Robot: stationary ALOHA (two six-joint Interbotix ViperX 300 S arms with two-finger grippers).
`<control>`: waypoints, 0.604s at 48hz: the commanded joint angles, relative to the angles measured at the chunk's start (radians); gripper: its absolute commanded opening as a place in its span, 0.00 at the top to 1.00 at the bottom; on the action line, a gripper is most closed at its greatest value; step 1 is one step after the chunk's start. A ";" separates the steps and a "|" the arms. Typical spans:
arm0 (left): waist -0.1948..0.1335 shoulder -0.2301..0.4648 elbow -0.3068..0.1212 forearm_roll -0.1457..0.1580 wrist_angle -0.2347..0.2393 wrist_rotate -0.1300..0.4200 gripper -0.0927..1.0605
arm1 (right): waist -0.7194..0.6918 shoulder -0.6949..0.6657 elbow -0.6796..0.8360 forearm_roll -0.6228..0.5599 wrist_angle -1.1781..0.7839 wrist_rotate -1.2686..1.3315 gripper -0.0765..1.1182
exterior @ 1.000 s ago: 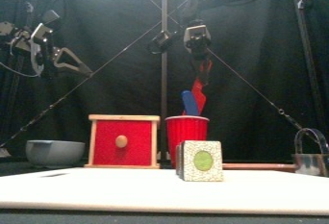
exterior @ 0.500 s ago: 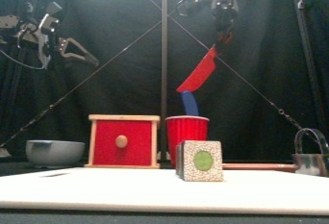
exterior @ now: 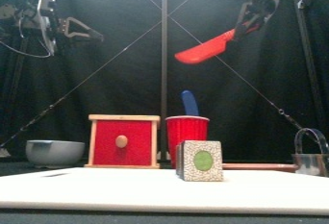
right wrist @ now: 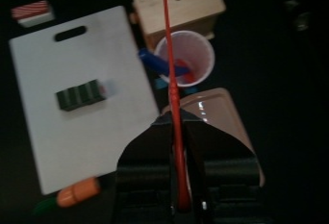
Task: Place sushi on board then cut the sushi with the knife then place the pieces on the plate
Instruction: Grasp knife edge with left hand
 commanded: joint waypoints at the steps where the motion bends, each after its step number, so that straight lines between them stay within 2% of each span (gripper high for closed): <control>1: -0.034 0.002 -0.018 0.006 -0.011 -0.002 0.93 | 0.035 -0.057 0.083 0.095 -0.130 0.002 0.69; 6: -0.075 0.005 -0.017 0.011 -0.011 0.003 0.92 | 0.086 -0.091 0.183 0.160 -0.278 0.012 0.69; 9: -0.104 0.008 -0.017 0.025 -0.003 0.003 0.90 | 0.124 -0.103 0.241 0.179 -0.360 0.015 0.69; 13: -0.150 0.012 -0.018 0.048 0.020 0.002 0.83 | 0.179 -0.110 0.319 0.196 -0.477 0.017 0.69; 16: -0.176 0.014 -0.021 0.054 0.043 0.000 0.77 | 0.215 -0.107 0.365 0.196 -0.548 0.017 0.69; 22: -0.227 0.023 -0.037 0.043 0.109 -0.003 0.63 | 0.267 -0.080 0.423 0.189 -0.658 0.015 0.69; 29: -0.265 0.049 -0.067 0.006 0.206 -0.003 0.44 | 0.287 -0.015 0.422 0.186 -0.704 0.015 0.69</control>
